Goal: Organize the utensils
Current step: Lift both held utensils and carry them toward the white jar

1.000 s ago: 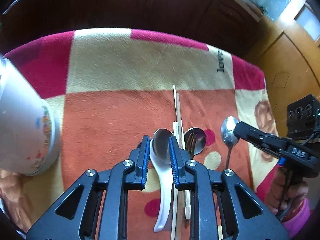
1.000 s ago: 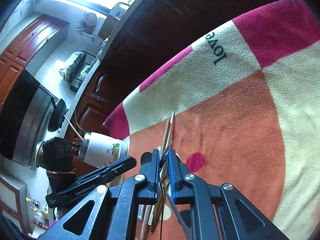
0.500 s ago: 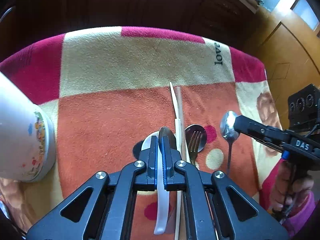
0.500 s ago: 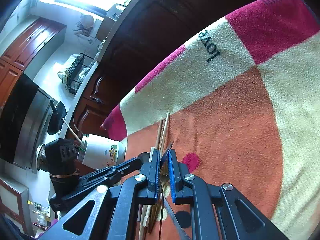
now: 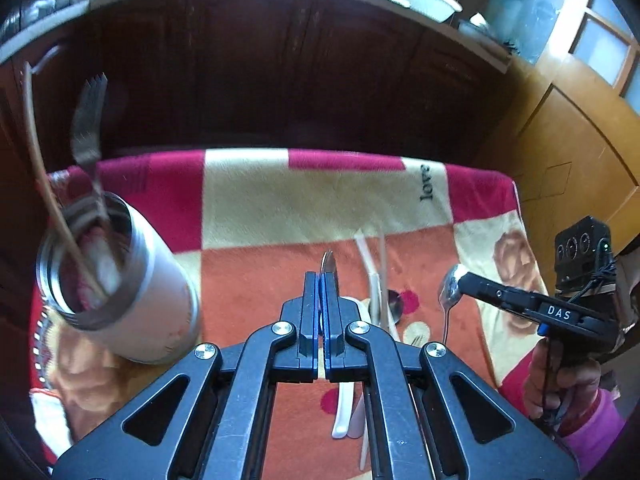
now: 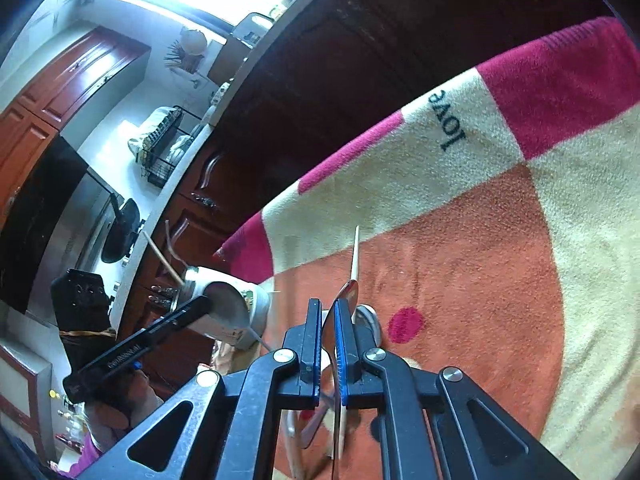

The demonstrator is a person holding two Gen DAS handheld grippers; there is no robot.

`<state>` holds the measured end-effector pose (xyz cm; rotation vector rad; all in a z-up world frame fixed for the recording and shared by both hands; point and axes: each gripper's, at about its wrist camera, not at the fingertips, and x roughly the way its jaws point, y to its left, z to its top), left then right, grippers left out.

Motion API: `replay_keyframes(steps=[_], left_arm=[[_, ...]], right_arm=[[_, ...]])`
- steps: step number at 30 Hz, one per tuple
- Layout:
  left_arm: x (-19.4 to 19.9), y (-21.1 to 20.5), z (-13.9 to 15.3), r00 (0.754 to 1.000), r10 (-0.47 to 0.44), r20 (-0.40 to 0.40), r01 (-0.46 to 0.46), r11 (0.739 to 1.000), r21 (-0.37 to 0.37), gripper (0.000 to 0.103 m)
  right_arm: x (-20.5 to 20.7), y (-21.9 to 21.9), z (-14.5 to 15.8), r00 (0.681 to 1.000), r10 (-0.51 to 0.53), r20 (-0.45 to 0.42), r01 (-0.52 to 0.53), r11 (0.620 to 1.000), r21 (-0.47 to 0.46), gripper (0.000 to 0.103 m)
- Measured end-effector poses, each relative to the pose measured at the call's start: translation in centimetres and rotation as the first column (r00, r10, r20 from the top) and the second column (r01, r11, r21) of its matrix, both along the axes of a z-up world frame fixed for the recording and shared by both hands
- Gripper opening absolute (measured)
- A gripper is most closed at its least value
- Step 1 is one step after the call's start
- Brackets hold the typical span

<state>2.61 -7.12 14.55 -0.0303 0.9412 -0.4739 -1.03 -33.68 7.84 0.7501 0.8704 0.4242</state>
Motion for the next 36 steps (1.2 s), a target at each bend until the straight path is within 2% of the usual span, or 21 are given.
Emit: replay_keyframes(steps=[8, 24, 31, 36], left_arm=[[-1.4, 2.7, 3.5, 0.998, 0.036, 0.059, -0.034, 0.999, -0.039, 0.0], [-4.8, 7.5, 8.3, 0.986, 0.105, 0.131, -0.091, 0.99, -0.107, 0.0], [-5.2, 11.0, 11.3, 0.969, 0.175, 0.175, -0.152, 0.979, -0.134, 0.0], [-5.1, 13.9, 13.2, 0.953, 0.226, 0.2, -0.204, 0.971, -0.127, 0.0]], right_arm=[[-1.7, 0.4, 2.6, 0.998, 0.01, 0.054, -0.009, 1.0, -0.029, 0.004], [-3.2, 3.2, 8.8, 0.982, 0.069, 0.176, -0.052, 0.993, -0.104, 0.001], [-2.4, 5.6, 12.4, 0.965, 0.115, 0.236, -0.088, 0.989, -0.118, 0.001], [-0.9, 8.7, 15.7, 0.941, 0.161, 0.296, -0.131, 0.984, -0.116, 0.001]])
